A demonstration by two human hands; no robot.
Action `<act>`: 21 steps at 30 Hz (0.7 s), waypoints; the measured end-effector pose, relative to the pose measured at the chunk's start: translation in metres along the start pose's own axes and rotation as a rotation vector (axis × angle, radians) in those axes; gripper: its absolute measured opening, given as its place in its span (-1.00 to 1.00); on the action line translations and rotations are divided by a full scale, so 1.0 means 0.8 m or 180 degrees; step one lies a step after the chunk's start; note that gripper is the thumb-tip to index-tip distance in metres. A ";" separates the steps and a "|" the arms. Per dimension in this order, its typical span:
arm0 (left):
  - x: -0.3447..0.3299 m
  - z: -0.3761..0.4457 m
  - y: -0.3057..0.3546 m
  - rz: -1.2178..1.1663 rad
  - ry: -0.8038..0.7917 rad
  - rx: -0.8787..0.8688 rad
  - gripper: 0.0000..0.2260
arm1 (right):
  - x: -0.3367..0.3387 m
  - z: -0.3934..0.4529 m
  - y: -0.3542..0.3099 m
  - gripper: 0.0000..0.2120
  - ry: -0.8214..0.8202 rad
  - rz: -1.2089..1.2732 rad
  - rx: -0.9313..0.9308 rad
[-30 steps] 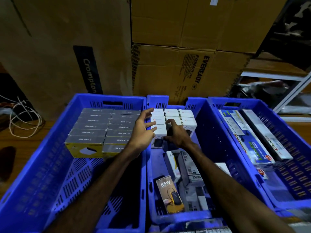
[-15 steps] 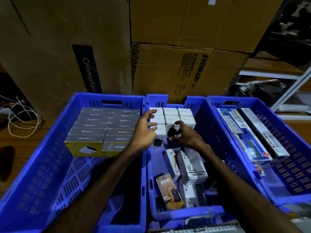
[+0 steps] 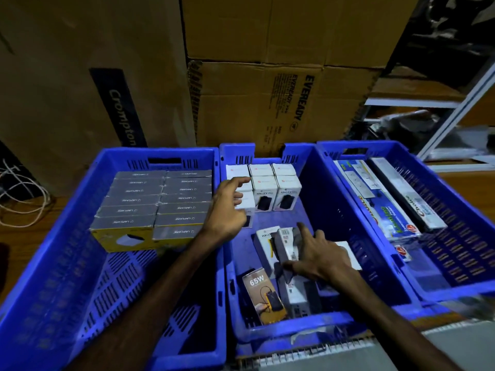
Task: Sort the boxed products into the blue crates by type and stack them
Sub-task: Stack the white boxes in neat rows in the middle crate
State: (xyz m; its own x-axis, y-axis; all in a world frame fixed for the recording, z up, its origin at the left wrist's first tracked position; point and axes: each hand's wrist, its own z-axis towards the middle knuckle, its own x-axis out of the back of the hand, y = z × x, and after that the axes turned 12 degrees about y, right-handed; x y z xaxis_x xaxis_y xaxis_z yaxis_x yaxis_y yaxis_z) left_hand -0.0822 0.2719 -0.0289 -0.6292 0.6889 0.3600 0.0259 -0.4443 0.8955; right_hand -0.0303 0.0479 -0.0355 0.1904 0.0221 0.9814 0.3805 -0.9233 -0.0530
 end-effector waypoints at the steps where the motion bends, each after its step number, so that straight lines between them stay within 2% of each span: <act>1: 0.000 -0.003 0.000 0.0051 -0.0008 -0.0114 -0.34 | 0.003 0.000 0.002 0.09 0.0077 0.0089 -0.0050; 4: 0.000 -0.011 0.000 0.0234 -0.0153 -0.0512 -0.38 | 0.012 0.005 0.015 -0.01 0.0423 0.0813 -0.0208; 6: 0.002 -0.014 -0.001 0.0474 -0.0305 -0.0718 -0.39 | 0.016 0.008 0.022 -0.11 0.0480 0.1697 -0.0408; 8: 0.001 -0.018 0.001 0.0743 -0.0431 -0.0962 -0.38 | 0.022 0.013 0.021 -0.27 0.0272 0.2772 -0.0754; 10: 0.001 -0.022 0.004 0.0922 -0.0628 -0.1146 -0.33 | 0.030 0.016 0.019 -0.40 -0.0094 0.3512 -0.0901; 14: -0.003 -0.029 0.011 0.0804 -0.1011 -0.1225 -0.21 | 0.047 0.016 0.018 -0.69 -0.0696 0.4031 -0.0776; 15: -0.004 -0.029 0.012 0.0696 -0.1098 -0.1226 -0.21 | 0.053 0.015 0.018 -0.68 -0.0703 0.4059 -0.0777; 17: -0.004 -0.028 0.016 0.0515 -0.1207 -0.1117 -0.24 | 0.057 0.019 0.022 -0.50 -0.0659 0.3962 -0.0809; 21: -0.001 -0.023 0.016 -0.0022 -0.1165 -0.0380 -0.31 | 0.055 0.030 0.033 -0.14 -0.0880 0.4056 -0.0812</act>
State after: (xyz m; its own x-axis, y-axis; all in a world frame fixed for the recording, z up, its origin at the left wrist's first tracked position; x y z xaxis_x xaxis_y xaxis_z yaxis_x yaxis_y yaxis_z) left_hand -0.0957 0.2549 -0.0223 -0.3096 0.8414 0.4431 -0.0814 -0.4877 0.8692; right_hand 0.0101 0.0337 0.0019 0.4729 -0.8580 0.2006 -0.3736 -0.4015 -0.8362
